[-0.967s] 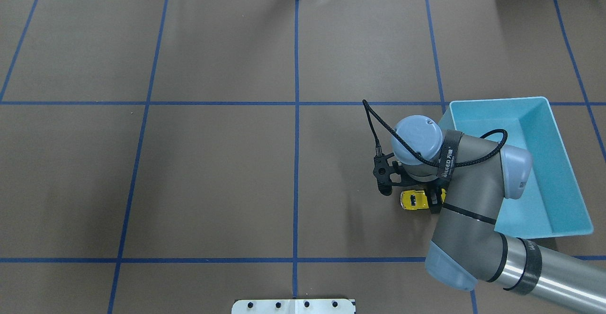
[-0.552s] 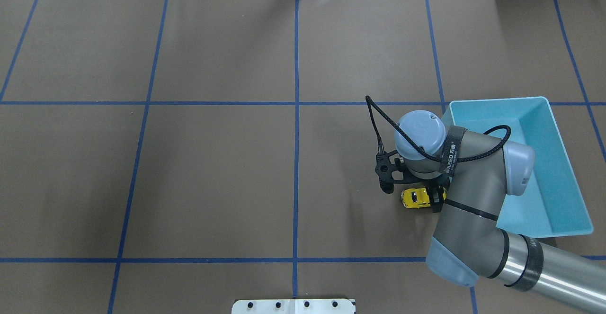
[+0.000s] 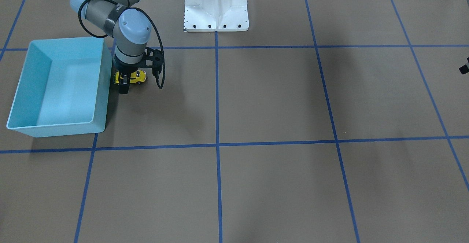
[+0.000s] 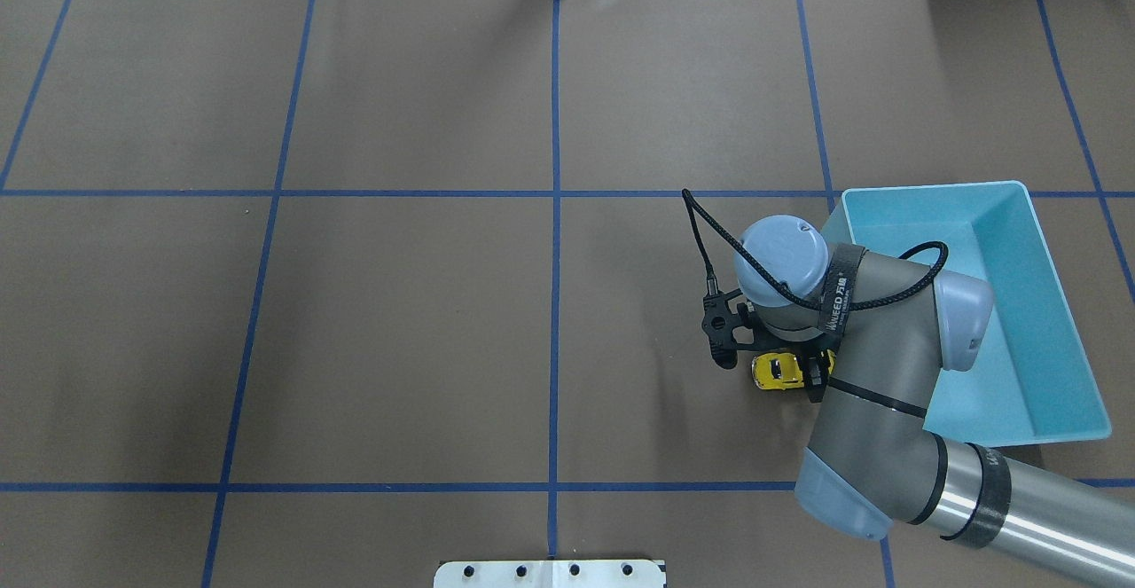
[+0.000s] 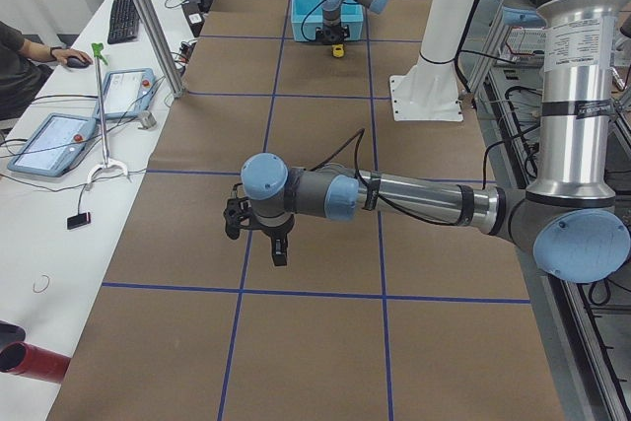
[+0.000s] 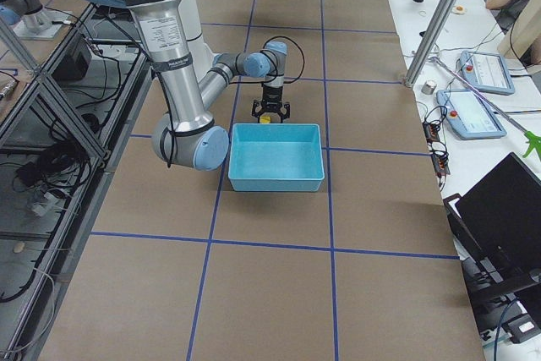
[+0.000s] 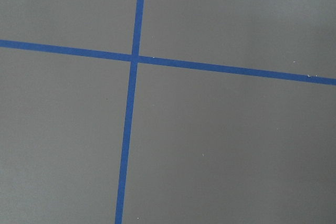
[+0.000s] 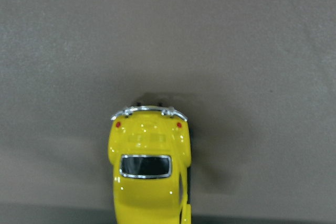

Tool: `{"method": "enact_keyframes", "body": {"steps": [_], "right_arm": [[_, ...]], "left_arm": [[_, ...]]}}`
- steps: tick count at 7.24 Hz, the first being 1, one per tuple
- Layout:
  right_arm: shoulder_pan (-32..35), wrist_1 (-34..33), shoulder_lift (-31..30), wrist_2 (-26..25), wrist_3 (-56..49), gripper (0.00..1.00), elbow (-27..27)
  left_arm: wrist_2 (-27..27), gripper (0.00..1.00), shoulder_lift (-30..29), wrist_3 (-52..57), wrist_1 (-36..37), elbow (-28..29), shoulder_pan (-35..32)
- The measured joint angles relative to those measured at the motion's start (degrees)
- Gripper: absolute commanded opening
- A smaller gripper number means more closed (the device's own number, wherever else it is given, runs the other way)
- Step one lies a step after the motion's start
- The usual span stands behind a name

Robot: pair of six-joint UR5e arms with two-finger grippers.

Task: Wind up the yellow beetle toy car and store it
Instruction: 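Close the right gripper around the yellow car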

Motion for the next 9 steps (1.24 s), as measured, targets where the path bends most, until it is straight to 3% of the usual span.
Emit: {"method": "enact_keyframes", "body": {"steps": [1,3,9], "right_arm": [[-0.07,0.07,-0.01,0.00,0.04,0.59,-0.08],[-0.44,0.15,0.08,-0.06,0.35,0.51,-0.11],[-0.98,0.15,0.49,0.65,0.56,0.53,-0.10]], "left_arm": [[0.00,1.00,0.12,0.02,-0.09,0.18,0.02],[0.00,1.00,0.22,0.08,-0.16,0.49,0.02],[0.02,1.00,0.27,0.05,-0.09,0.56,0.00]]}}
